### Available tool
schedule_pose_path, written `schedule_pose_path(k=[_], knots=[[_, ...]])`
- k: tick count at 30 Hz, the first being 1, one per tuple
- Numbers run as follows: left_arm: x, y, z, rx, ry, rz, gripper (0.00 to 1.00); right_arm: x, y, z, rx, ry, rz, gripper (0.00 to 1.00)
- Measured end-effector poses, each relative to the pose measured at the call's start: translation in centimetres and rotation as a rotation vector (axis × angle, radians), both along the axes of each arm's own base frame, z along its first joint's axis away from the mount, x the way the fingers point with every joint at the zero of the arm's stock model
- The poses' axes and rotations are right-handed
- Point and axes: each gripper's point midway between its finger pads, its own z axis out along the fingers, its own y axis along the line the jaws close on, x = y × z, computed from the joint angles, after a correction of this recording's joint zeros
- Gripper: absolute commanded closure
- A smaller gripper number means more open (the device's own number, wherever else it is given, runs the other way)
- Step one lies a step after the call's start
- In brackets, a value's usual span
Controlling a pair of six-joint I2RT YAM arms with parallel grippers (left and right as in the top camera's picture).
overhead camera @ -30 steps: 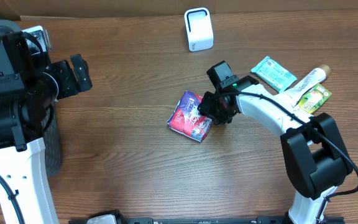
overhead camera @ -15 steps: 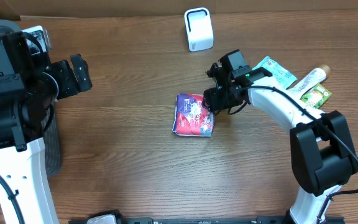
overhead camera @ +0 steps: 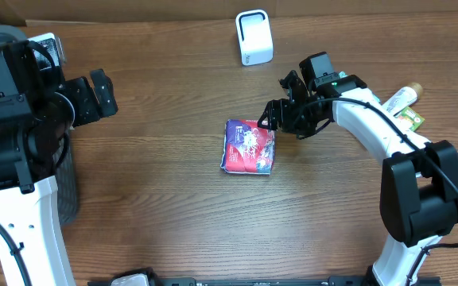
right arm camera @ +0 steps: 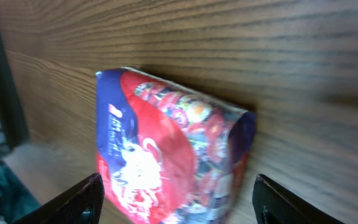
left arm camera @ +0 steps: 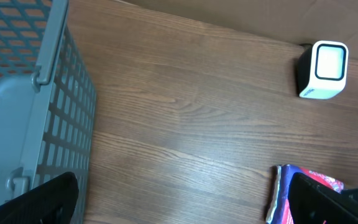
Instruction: Scan the item barcode
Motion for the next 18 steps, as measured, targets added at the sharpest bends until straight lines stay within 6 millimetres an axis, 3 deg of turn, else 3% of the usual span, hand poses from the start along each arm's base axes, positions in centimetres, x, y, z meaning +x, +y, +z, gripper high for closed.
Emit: schedule_pose_path(k=[3,8,11,12,16,18], knots=[[0.0,0.0,0.0,0.0,0.0,0.0,0.0,-0.8,0.6,-0.6,-0.018,0.04,-0.031,0.23],[0.0,0.0,0.0,0.0,0.0,0.0,0.01,-2.6,1.0,-3.3,-0.087,0.078,-0.06,0.26],[0.0,0.0,0.0,0.0,0.0,0.0,0.0,-2.6,0.6,-4.9,-0.1,0.058,-0.083,0.31],[0.0,0.0,0.0,0.0,0.0,0.0,0.0,-2.5,0.6,-5.3,-0.091,0.046,-0.088,0.36],[0.0,0.0,0.0,0.0,0.0,0.0,0.0,-2.3,1.2,-6.0,-0.041,0.017,-0.095,0.85],[0.0,0.0,0.0,0.0,0.0,0.0,0.01,-2.4,1.4,-5.7,-0.019,0.023,-0.097,0.95]])
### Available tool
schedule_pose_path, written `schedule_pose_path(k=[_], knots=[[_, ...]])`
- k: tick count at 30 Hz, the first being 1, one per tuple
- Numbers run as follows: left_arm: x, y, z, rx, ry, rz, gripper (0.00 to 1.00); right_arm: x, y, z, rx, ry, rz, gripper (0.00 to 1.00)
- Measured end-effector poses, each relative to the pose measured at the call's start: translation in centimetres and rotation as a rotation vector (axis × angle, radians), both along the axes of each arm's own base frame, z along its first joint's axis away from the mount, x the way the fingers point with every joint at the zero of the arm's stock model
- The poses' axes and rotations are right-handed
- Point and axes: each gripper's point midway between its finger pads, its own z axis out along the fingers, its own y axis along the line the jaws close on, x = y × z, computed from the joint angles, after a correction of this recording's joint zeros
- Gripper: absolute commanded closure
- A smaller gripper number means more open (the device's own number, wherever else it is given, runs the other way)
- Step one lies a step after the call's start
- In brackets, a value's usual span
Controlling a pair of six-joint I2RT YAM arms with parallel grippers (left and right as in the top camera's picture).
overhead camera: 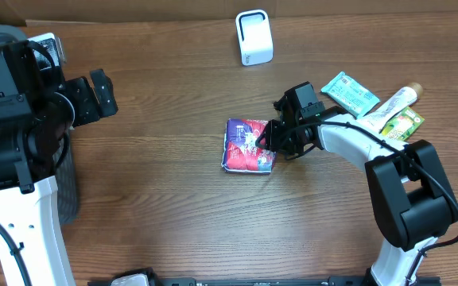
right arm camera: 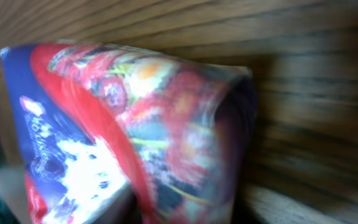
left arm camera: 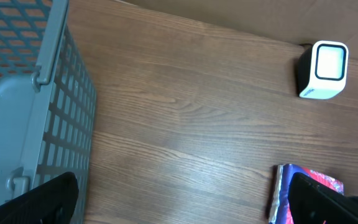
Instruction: Scan the item barcode
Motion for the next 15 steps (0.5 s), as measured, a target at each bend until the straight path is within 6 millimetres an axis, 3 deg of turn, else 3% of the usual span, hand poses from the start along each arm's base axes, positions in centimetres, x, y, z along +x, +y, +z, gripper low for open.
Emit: schedule_pose_path(k=[9,12,15], knots=[[0.0,0.0,0.0,0.0,0.0,0.0,0.0,-0.5,-0.1,1.6,0.137,0.083,-0.012,0.96],[0.0,0.0,0.0,0.0,0.0,0.0,0.0,-0.2,-0.5,3.5,0.281,0.128,-0.02,0.96],[0.0,0.0,0.0,0.0,0.0,0.0,0.0,0.5,-1.0,6.6,0.473,0.149,-0.013,0.96]])
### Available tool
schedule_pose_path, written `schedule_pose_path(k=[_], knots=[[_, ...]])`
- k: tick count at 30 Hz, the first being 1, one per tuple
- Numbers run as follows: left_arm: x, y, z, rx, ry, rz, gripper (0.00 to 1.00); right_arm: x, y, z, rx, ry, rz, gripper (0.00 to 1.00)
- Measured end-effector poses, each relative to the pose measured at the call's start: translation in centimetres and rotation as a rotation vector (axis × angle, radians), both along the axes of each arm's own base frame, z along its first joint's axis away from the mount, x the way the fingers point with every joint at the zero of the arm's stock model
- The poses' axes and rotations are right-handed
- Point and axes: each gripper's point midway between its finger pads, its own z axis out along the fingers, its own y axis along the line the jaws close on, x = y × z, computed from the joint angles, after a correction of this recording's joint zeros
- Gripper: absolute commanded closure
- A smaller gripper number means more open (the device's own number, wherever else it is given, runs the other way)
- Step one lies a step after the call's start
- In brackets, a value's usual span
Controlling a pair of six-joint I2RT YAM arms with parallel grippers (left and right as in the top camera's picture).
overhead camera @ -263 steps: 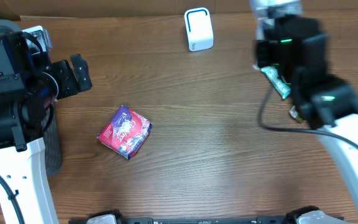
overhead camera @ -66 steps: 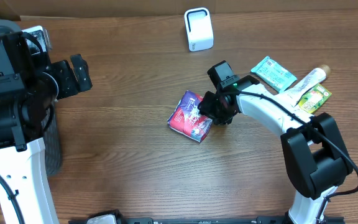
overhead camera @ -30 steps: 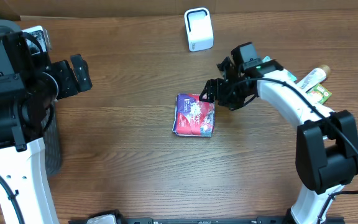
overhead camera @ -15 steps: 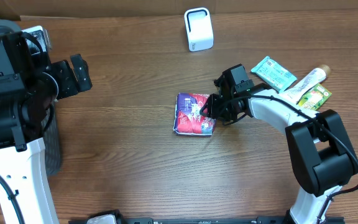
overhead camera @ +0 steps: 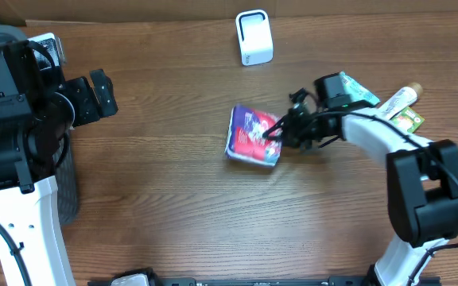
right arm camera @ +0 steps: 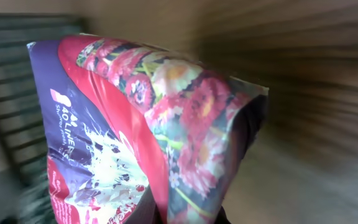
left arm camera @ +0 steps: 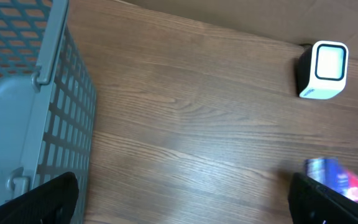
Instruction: Scan the item barcode
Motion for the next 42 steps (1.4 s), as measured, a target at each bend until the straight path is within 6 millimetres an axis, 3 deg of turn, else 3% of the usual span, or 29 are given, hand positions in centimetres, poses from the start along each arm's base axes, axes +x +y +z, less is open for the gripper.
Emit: schedule_pose_path(k=[6,14,33,42], knots=[[0.0,0.0,0.0,0.0,0.0,0.0,0.0,0.5,-1.6,5.1,0.276,0.024,0.019,0.96],[0.0,0.0,0.0,0.0,0.0,0.0,0.0,0.0,-2.3,8.2,0.442,0.057,0.065,0.96],[0.0,0.0,0.0,0.0,0.0,0.0,0.01,0.6,-3.3,8.8,0.468,0.154,0.024,0.96],[0.0,0.0,0.0,0.0,0.0,0.0,0.0,1.1,-4.2,8.2,0.44,0.328,-0.068,0.96]])
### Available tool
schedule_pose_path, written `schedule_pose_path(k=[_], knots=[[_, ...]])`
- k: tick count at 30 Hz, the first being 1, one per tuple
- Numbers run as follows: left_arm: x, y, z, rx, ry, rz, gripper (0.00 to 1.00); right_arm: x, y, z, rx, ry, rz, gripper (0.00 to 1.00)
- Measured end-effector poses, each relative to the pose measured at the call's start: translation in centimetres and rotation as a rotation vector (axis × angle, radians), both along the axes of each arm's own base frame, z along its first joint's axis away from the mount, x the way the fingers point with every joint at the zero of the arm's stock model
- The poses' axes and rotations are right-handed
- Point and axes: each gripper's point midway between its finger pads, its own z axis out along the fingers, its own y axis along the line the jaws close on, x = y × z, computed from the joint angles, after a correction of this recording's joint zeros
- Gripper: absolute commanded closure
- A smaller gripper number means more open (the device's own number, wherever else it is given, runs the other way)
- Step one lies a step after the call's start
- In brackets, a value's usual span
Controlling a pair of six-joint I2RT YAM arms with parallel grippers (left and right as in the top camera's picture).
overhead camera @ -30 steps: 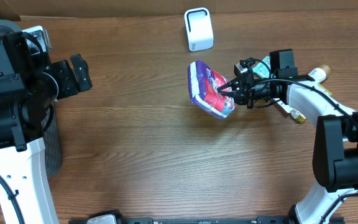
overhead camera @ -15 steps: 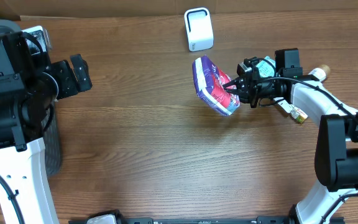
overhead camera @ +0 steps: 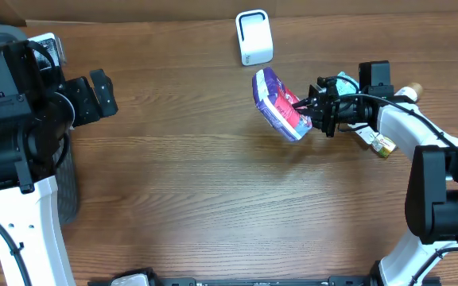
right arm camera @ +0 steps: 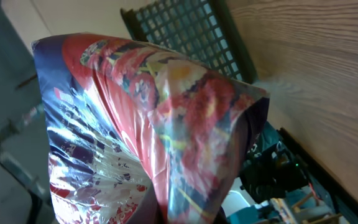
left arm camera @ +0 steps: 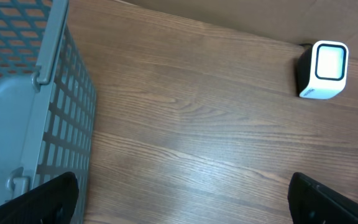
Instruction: Scan the item barcode
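Note:
A red and purple foil packet (overhead camera: pixel 280 107) hangs tilted above the table, a little below and right of the white scanner (overhead camera: pixel 254 37). My right gripper (overhead camera: pixel 315 114) is shut on the packet's right edge; in the right wrist view the packet (right arm camera: pixel 148 130) fills the frame and hides the fingers. The scanner (left arm camera: pixel 321 69) also shows at the upper right of the left wrist view. My left gripper (overhead camera: pixel 102 94) stays high at the far left, open, its fingertips (left arm camera: pixel 48 198) spread wide over bare wood.
A grey mesh basket (left arm camera: pixel 23 106) stands at the left edge under the left arm. A teal packet (overhead camera: pixel 348 82), a tube (overhead camera: pixel 408 91) and a small green item (overhead camera: pixel 382 145) lie at the right, by my right arm. A cardboard wall runs along the back.
My right gripper has carried the packet up and to the right, from mid-table to just below the scanner. The packet is gone from the left wrist view. The left arm is unmoved.
The packet lay flat mid-table with my right gripper open beside its right edge. Then the gripper closed in on that edge. Then the packet was lifted and tilted off the wood. Now it hangs nearer the scanner. The left arm stayed still throughout.

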Motion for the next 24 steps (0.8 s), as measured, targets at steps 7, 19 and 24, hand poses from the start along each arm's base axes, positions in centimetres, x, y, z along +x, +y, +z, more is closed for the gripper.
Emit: schedule_pose_path(k=[7,19,24], knots=[[0.0,0.0,0.0,0.0,0.0,0.0,0.0,0.8,0.2,-5.4,-0.302,0.138,-0.121,0.96],[0.0,0.0,0.0,0.0,0.0,0.0,0.01,-0.3,-4.0,-10.9,-1.002,0.026,-0.134,0.96],[0.0,0.0,0.0,0.0,0.0,0.0,0.01,1.0,-6.7,-7.0,-1.356,-0.203,-0.095,0.96]])
